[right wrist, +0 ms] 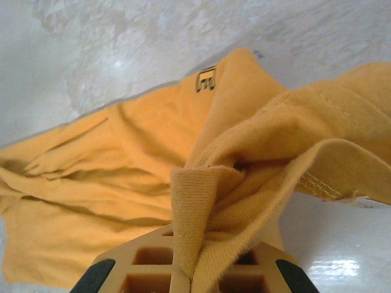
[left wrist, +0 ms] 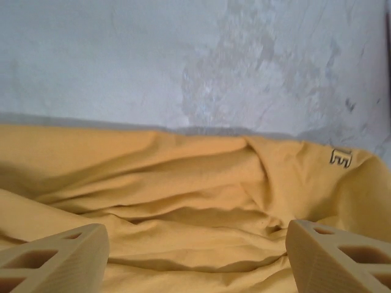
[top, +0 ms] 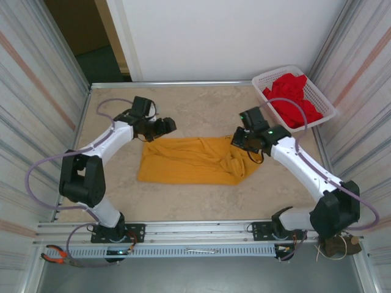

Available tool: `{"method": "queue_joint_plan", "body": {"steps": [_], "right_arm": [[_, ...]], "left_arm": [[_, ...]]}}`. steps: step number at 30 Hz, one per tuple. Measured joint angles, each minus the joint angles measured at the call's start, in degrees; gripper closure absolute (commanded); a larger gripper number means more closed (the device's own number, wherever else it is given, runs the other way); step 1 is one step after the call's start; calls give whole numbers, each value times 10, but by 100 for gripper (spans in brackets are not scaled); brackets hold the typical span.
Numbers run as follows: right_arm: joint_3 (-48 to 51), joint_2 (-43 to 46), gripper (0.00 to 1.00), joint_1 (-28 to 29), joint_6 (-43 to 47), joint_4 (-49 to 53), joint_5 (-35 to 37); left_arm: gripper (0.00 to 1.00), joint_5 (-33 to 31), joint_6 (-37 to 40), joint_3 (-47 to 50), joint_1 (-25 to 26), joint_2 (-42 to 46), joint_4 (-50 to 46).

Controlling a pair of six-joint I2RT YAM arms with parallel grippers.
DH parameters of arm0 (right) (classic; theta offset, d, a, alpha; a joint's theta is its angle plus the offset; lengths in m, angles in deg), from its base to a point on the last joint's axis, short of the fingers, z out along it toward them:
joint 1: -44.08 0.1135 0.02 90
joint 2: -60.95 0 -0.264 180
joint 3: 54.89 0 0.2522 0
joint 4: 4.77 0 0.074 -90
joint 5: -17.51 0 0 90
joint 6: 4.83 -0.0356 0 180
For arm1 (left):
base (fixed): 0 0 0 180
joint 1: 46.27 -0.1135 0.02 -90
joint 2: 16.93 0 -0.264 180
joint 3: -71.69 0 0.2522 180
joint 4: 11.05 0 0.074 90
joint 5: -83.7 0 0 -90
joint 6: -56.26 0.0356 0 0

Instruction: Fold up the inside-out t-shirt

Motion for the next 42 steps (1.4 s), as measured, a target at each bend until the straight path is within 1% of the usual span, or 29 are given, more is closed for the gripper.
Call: {"method": "queue_joint_plan", "body": {"steps": [4, 9, 15, 22, 27, 29, 30, 32, 33, 35, 37, 39, 42], "right_arm": [[-73, -76, 100, 85, -34, 35, 62], [-176, -187, 100, 161, -69, 74, 114], [-307, -307, 100, 206, -100, 107, 132], [-477, -426, 100, 238, -124, 136, 130], [-582, -508, 100, 257, -136, 144, 122], [-629, -554, 63, 264, -136, 134, 106], [-647, -573, 52, 267, -130, 122, 93], [-693, -622, 35, 273, -111, 84, 42], [-714, -643, 29, 276, -101, 69, 18], [-726, -661, 25, 280, -76, 46, -18], [-710, -649, 24, 283, -52, 30, -38], [-650, -603, 25, 278, -33, 7, -54], [-524, -490, 25, 251, -9, -25, -68]], "left_arm": [[23, 19, 9, -2, -50, 1, -17], [23, 49, 12, 7, -107, 1, -21], [23, 76, 12, 31, -150, 3, -20], [23, 101, 12, 40, -177, 14, -18], [23, 105, 12, 40, -212, 15, -18], [23, 108, 12, 40, -234, 15, -18], [23, 109, 12, 40, -244, 14, -18], [23, 113, 12, 40, -266, 13, -17], [23, 115, 12, 40, -275, 12, -17], [23, 116, 13, 38, -293, 8, -19], [23, 115, 17, 33, -303, 5, -23], [23, 116, 21, 29, -305, 5, -24], [23, 118, 24, 31, -299, 10, -27]]}}
